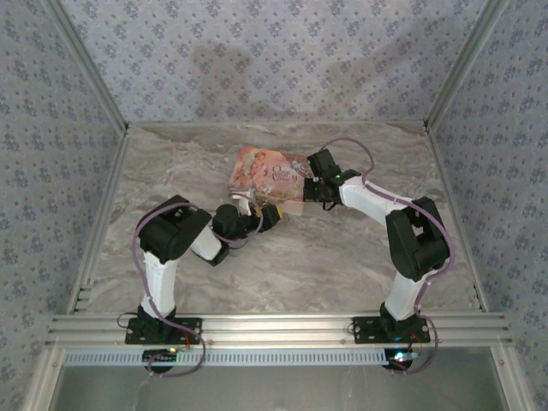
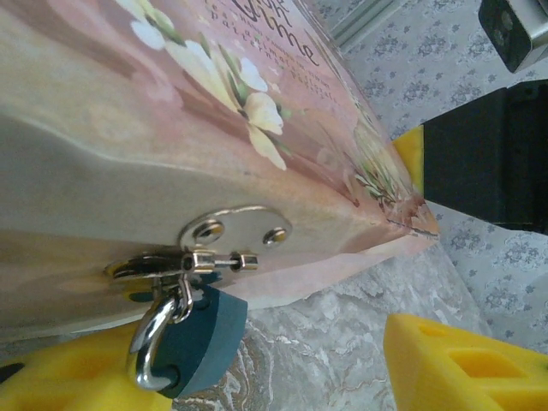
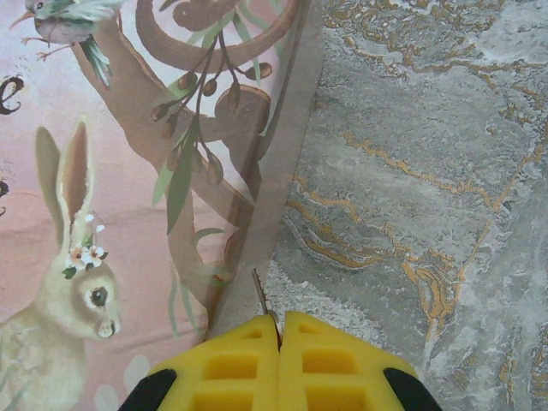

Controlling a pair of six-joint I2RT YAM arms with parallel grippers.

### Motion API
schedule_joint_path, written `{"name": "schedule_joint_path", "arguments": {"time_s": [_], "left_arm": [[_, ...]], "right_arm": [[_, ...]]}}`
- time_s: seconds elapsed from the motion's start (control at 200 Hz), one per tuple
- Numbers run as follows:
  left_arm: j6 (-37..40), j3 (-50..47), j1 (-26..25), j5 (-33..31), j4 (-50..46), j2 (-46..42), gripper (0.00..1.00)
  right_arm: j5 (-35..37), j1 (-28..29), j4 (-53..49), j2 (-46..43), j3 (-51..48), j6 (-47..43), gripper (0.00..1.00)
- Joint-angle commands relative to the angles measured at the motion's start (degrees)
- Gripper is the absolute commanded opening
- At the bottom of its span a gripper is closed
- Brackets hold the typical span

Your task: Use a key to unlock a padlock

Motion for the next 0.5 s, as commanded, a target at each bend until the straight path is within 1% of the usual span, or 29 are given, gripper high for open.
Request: {"name": "schedule_joint_path", "arguments": {"time_s": [0.0,0.28,0.36,0.495], "left_arm": [[-0.5,-0.6,0.1,-0.6,2.5,-0.3,0.61],[-1.6,-2.4,2.4,0.0,2.6,-1.5,0.55],[-1.8,-2.3,2.7,0.7,2.5,-1.4,0.49],[-2.7,-1.4,2.7,1.7,2.6,-0.4,0.47]], "right_arm": [[0.1,0.0,0.2,-0.8,-0.2,0.2,0.00],[-0.2,0.2,0.5,-0.8,-0.4,0.3,0.00],[-0.1,0.2,0.6,-0.7,-0.4,0.5,0.00],[-0.1,0.3,0.7,-0.8,-0.4,0.5,0.00]]}}
